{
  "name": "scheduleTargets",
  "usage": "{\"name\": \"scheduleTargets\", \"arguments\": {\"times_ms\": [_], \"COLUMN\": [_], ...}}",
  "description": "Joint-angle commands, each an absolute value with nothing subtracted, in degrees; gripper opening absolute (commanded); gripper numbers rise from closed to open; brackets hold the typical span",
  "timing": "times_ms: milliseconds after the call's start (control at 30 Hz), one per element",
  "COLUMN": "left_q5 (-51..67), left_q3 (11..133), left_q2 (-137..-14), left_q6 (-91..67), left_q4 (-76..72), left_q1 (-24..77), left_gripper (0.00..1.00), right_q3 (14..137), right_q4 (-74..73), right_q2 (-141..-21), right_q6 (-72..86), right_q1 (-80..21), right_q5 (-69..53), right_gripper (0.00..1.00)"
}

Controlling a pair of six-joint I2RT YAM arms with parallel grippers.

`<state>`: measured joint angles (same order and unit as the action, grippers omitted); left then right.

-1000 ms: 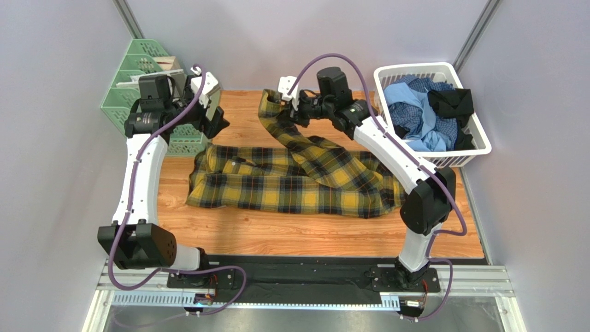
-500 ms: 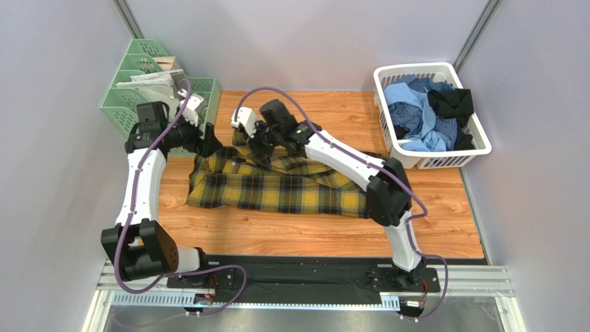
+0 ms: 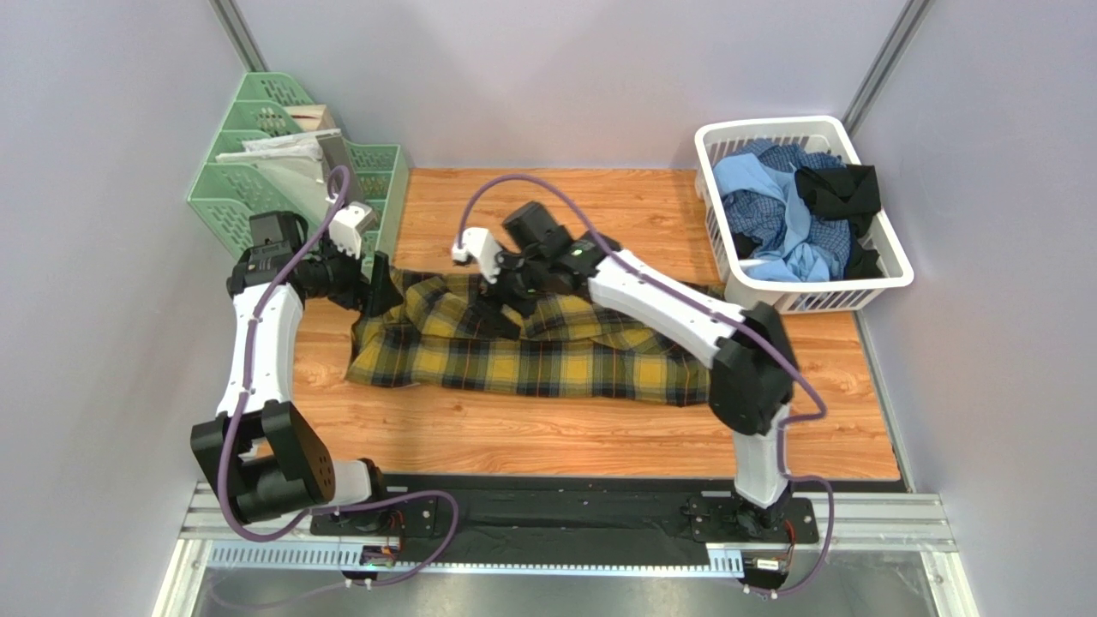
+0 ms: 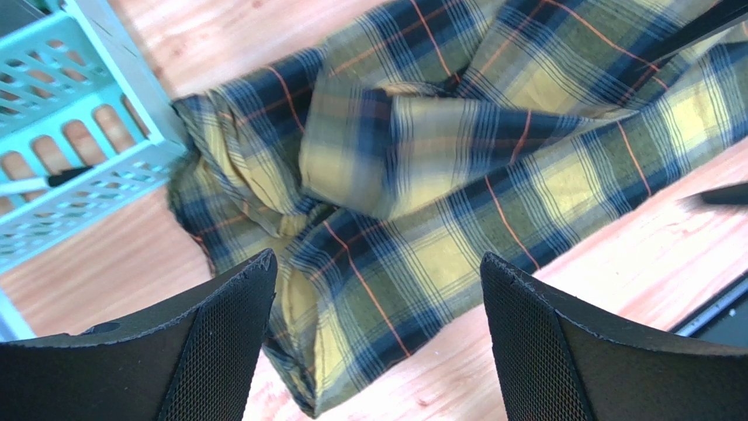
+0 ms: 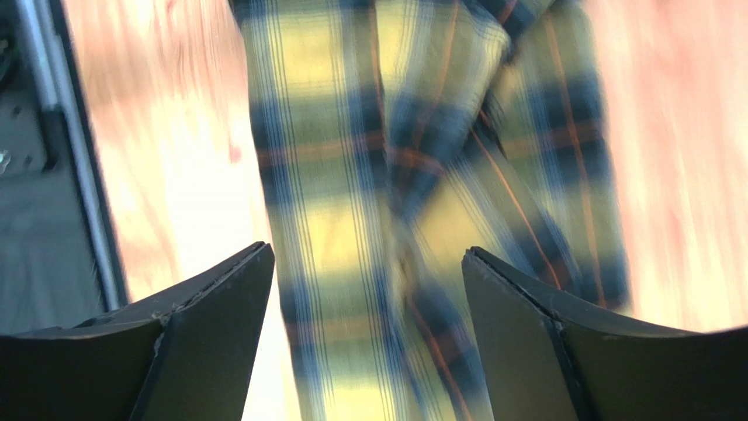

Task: Fold and stack the long sleeve shirts
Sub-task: Fold the shirt

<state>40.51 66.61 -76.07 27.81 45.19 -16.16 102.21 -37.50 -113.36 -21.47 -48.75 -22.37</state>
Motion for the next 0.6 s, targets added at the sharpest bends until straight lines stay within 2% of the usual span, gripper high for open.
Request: {"name": "scheduleTargets", "arguments": {"times_ms": [0, 200, 333, 567], "left_q5": [42.0, 38.8, 33.0, 25.3], "left_q3": [65.1, 67.1, 79.9, 94.2], "left_q2": [-76.8, -80.8, -88.3, -105.2], "left_q6": [27.9, 34.6, 53.4, 70.7], "left_q4": [46.5, 49.3, 58.3, 66.4], "left_q1": [-15.7, -9.6, -0.8, 7.1], "left_gripper": [0.9, 0.87, 0.86, 0.87], "right_q3": [96.5, 88.9, 89.3, 91.4], "right_q4": [-46.2, -53.3, -56.1, -62.9], "right_q2": [-101.9, -99.0, -101.0, -104.9], "right_q6": [-26.9, -34.4, -38.0, -40.5], "right_q1": [-41.0, -28.9, -21.7, -17.1], "right_q5": [-26.2, -23.6, -23.7, -23.7], "right_gripper": [0.81, 0.69, 0.63, 0.58]}}
